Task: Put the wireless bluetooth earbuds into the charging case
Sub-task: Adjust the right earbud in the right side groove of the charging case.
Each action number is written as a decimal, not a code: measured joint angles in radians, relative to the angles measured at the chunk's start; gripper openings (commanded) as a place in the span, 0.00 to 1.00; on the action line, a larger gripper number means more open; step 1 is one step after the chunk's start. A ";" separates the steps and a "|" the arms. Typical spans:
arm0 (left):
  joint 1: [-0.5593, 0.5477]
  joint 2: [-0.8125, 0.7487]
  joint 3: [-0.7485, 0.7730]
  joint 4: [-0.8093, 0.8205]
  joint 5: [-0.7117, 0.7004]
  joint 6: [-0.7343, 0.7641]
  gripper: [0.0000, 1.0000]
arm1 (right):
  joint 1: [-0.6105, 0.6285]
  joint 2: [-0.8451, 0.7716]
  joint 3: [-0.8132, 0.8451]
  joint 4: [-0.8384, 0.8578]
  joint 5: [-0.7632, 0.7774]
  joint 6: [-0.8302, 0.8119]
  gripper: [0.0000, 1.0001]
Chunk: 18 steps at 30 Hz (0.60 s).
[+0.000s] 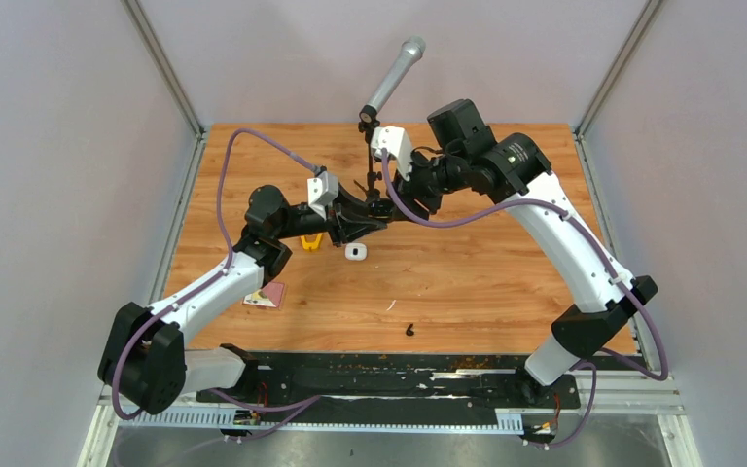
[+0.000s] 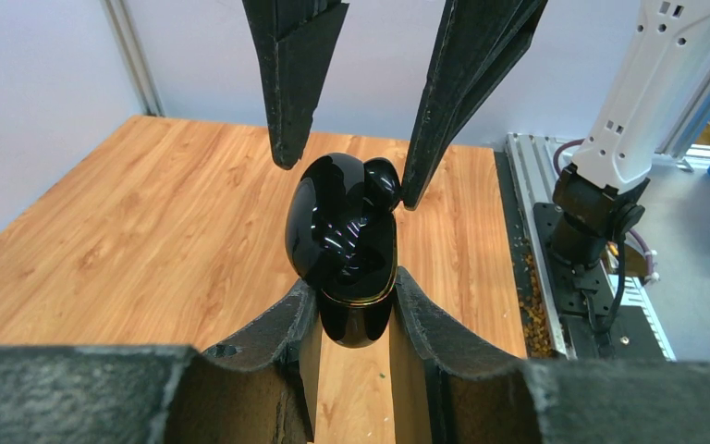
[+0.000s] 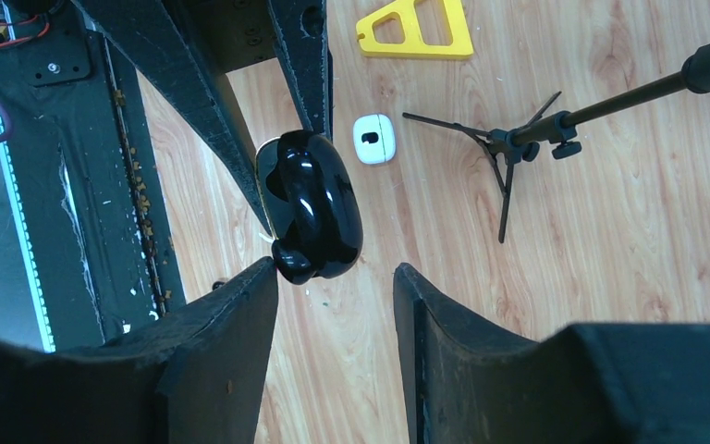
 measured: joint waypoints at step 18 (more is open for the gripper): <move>0.000 0.001 0.000 -0.002 0.025 0.034 0.00 | -0.014 0.055 0.055 0.013 -0.063 0.078 0.51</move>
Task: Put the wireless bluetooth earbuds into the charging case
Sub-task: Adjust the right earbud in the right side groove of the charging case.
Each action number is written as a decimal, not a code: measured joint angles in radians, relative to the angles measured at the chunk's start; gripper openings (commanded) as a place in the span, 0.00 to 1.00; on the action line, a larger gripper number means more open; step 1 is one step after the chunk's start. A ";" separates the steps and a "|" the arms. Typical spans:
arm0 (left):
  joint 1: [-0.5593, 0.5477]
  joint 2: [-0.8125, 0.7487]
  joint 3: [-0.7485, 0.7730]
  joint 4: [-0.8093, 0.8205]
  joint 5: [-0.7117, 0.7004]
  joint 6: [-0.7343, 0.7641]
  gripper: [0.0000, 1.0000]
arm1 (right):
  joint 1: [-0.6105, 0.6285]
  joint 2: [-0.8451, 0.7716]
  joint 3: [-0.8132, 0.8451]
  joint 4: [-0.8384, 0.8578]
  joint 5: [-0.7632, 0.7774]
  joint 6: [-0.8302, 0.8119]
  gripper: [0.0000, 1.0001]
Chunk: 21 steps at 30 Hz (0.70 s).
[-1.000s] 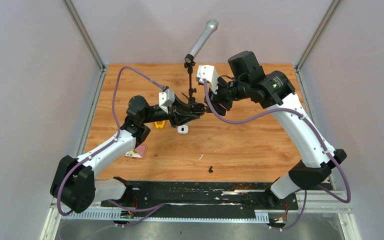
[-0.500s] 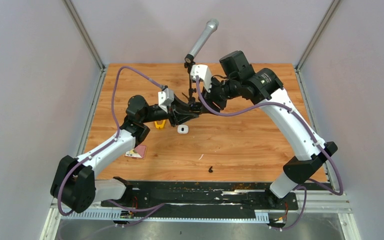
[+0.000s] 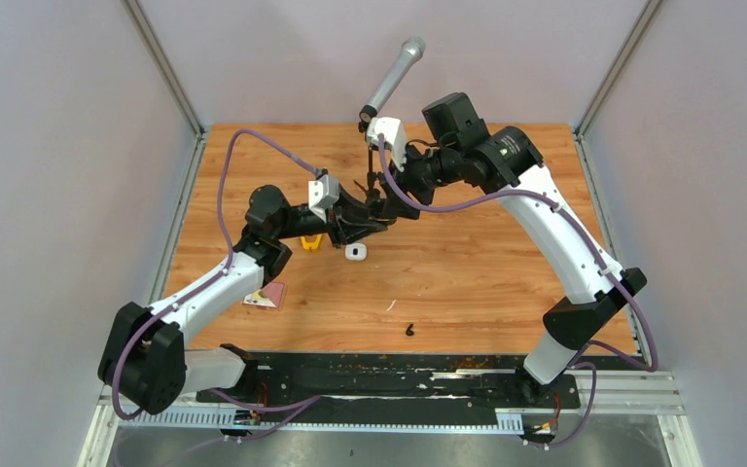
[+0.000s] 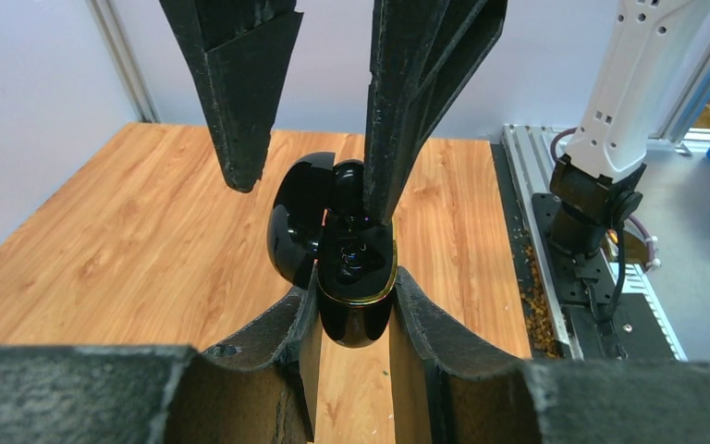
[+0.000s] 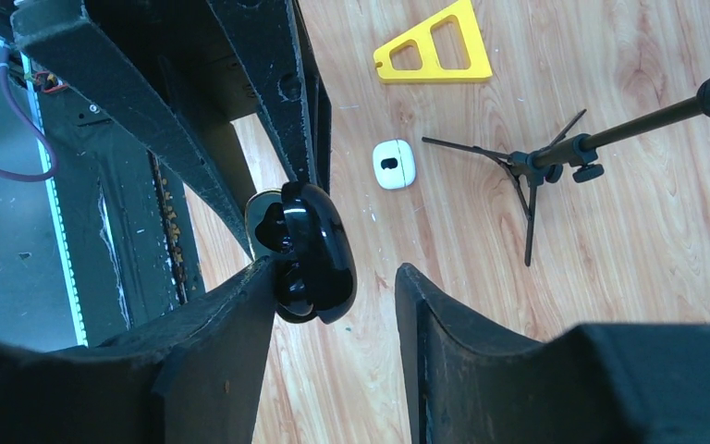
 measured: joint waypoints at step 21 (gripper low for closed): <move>-0.001 0.000 0.000 -0.006 0.018 0.005 0.00 | -0.006 0.005 0.016 0.014 -0.077 0.042 0.51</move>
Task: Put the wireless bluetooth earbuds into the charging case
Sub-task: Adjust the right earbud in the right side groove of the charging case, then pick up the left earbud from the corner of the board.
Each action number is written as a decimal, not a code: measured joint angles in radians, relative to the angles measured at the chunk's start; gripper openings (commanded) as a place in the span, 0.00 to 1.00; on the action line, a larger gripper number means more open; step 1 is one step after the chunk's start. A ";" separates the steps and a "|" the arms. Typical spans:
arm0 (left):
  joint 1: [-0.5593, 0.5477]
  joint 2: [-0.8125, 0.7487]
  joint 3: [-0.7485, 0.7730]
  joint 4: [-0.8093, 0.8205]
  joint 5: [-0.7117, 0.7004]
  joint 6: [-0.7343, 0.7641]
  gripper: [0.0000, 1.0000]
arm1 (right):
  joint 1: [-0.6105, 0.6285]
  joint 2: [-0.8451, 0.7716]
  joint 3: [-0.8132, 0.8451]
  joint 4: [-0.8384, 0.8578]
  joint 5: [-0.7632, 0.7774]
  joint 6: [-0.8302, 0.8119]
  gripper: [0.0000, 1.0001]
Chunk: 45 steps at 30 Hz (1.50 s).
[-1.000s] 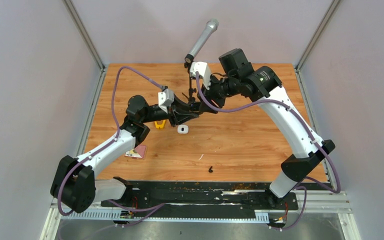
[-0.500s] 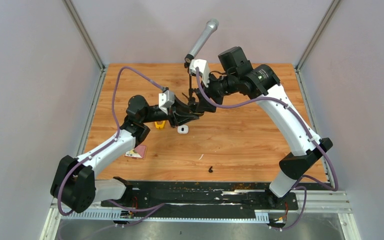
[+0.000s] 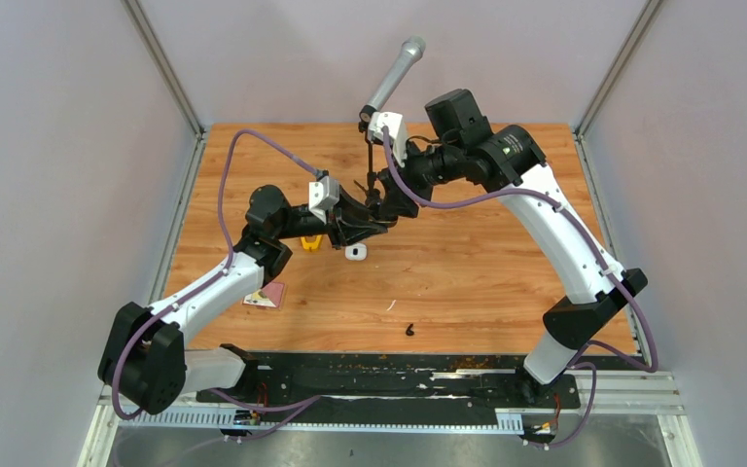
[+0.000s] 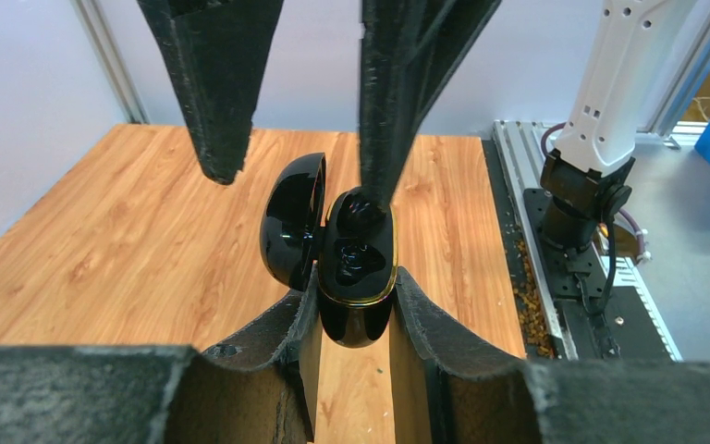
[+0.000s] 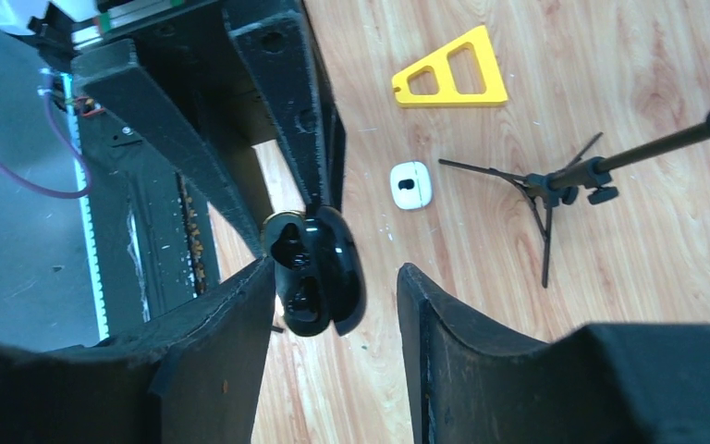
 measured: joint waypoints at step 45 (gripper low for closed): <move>0.140 -0.121 0.000 -0.141 -0.100 -0.077 0.00 | 0.121 -0.344 -1.205 0.390 0.115 -0.702 0.34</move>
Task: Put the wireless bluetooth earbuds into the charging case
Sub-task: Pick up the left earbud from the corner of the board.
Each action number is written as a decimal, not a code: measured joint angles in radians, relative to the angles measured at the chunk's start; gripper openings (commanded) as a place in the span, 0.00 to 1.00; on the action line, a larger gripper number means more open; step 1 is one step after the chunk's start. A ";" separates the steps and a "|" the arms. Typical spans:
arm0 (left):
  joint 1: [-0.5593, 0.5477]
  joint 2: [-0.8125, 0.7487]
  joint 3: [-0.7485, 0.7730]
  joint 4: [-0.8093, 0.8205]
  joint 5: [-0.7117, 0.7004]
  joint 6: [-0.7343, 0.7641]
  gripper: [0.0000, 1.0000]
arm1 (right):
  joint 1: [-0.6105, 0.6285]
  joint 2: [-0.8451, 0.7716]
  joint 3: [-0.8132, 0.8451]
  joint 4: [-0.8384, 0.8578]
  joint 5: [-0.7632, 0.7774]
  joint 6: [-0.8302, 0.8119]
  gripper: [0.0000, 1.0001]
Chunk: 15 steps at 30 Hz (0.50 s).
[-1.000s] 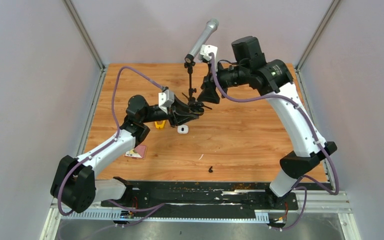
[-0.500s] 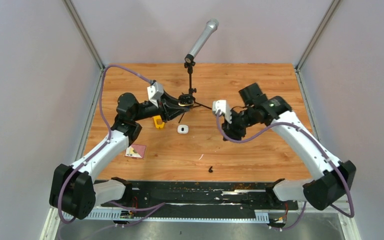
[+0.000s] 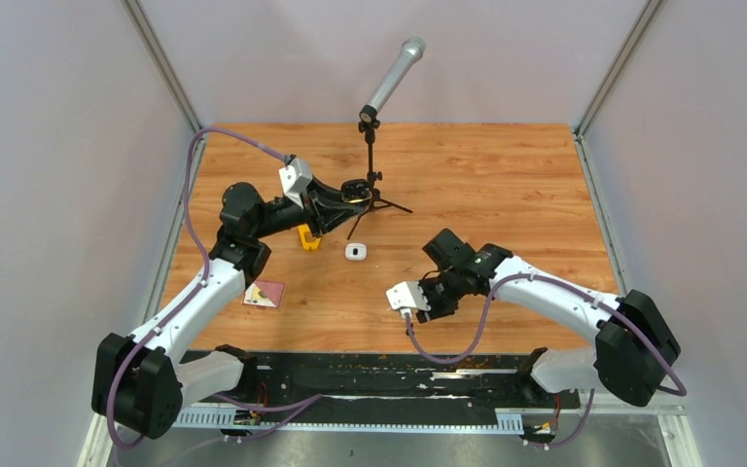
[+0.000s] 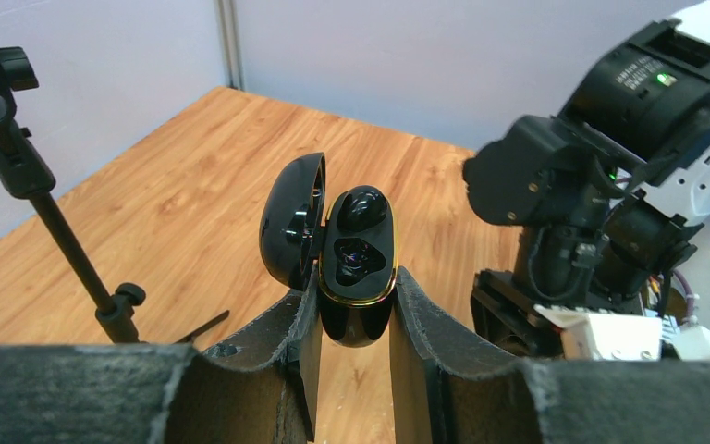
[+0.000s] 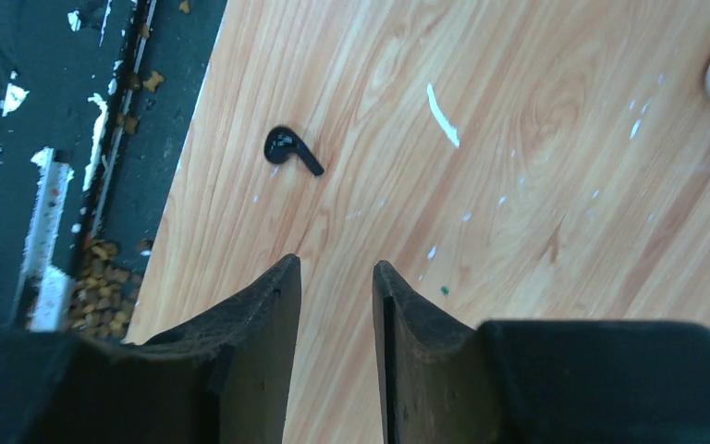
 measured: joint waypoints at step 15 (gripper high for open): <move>0.022 -0.011 -0.015 -0.003 -0.037 -0.007 0.00 | 0.115 -0.021 -0.154 0.210 -0.063 -0.071 0.36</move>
